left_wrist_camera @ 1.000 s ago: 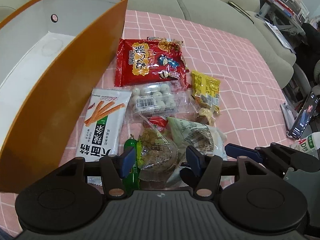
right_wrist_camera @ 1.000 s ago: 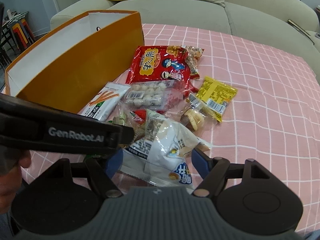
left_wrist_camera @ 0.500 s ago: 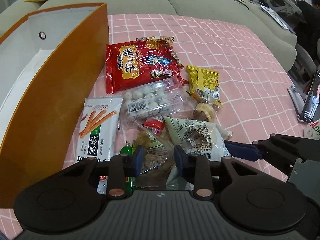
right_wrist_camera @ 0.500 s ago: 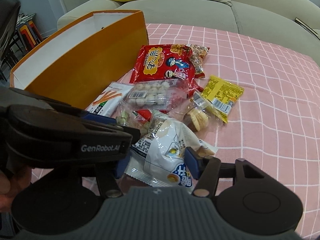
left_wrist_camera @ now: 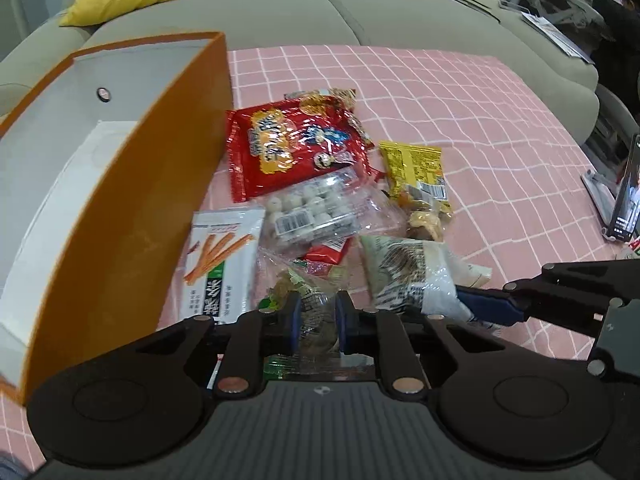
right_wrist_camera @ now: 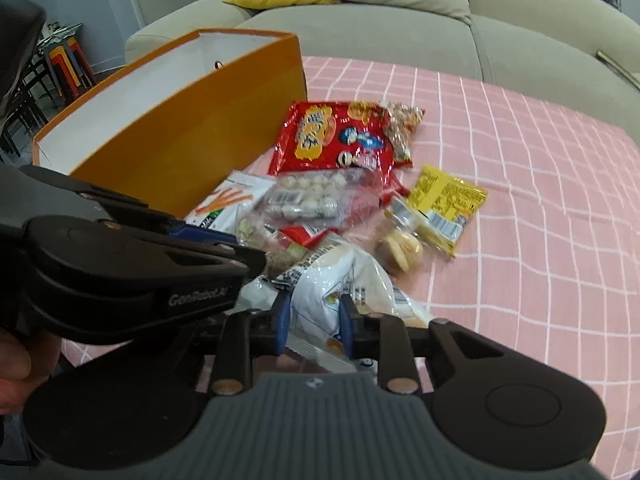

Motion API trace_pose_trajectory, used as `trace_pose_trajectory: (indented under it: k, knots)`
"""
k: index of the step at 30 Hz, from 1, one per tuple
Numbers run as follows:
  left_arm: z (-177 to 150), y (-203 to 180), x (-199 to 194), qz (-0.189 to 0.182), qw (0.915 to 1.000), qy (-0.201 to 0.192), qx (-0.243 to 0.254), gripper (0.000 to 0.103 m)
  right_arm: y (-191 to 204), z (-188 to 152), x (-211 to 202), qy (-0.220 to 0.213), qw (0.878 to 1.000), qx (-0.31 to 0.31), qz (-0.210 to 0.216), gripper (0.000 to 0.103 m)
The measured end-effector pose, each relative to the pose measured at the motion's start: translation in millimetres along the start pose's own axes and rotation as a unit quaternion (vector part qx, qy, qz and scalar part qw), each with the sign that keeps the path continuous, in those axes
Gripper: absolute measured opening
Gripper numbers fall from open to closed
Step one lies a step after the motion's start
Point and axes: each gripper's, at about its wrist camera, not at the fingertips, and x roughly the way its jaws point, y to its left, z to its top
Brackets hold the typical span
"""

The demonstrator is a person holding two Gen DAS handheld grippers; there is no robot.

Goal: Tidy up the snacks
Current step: 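Grasp the clear nut bag with the left tool while the right tool grasps the white bag, then release the nut bag into the orange box with the left tool while the right tool releases the white bag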

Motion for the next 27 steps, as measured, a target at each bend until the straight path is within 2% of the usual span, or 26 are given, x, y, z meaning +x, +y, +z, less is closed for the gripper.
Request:
trace_pose_trajectory:
  k: [12, 20, 27]
  knots:
    - [-10, 18, -38, 0.004, 0.9992, -0.03, -0.026, 0.016, 11, 3, -31, -0.036, 0.999, -0.031, -0.011, 0.016]
    - [-16, 29, -66, -0.002, 0.9971, -0.065, -0.04, 0.015, 20, 4, -51, -0.061, 0.997, -0.047, -0.012, 0.016]
    - [-12, 43, -101, -0.004, 0.9919, -0.114, -0.055, 0.015, 37, 17, -72, -0.094, 0.993, -0.072, -0.002, 0.017]
